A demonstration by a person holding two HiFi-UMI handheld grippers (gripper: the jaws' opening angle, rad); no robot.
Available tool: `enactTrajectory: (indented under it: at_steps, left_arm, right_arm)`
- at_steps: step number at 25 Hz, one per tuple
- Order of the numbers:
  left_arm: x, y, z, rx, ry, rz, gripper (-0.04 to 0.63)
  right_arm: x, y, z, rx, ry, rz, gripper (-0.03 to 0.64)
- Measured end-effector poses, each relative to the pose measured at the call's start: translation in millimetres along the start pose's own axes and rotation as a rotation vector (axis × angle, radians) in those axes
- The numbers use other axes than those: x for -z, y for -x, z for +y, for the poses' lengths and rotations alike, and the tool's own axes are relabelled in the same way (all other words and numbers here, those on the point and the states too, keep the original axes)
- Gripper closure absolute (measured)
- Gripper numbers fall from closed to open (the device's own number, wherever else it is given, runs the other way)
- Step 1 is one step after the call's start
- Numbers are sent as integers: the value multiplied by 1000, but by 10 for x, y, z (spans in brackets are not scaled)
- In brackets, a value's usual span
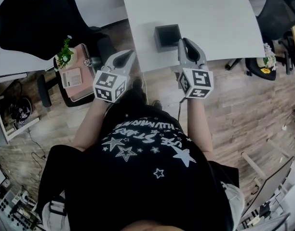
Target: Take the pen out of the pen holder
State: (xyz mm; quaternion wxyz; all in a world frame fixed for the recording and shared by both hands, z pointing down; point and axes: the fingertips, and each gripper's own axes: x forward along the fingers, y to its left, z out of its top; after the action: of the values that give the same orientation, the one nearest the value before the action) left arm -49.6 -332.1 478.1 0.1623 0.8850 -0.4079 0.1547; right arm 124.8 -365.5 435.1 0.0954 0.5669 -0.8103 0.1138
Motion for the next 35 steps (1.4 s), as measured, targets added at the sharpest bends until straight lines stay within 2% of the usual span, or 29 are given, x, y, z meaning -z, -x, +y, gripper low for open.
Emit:
enactTrajectory:
  at_steps: [11,19,23,29,35]
  left_arm:
    - [-297,308,-242,-78,-23,-104,584]
    - [-323,674,-657,-132,-39,-161,584]
    - [-132,891,-883,-168,-25,-152,584]
    - [293,1205,-1195,-224,22,-92,584]
    - [513,1291,-1369,-211,16,-33,584]
  right_arm:
    - [-696,291,-12,-42,8,-176,581]
    - [-1063,771,66,-98,51,-274,581]
    - [-908,1077,132,-134,64,-260,583]
    - [-314,1440,175,-177,22,-171,583]
    - [60,1622,101,-159,-26,-112,583]
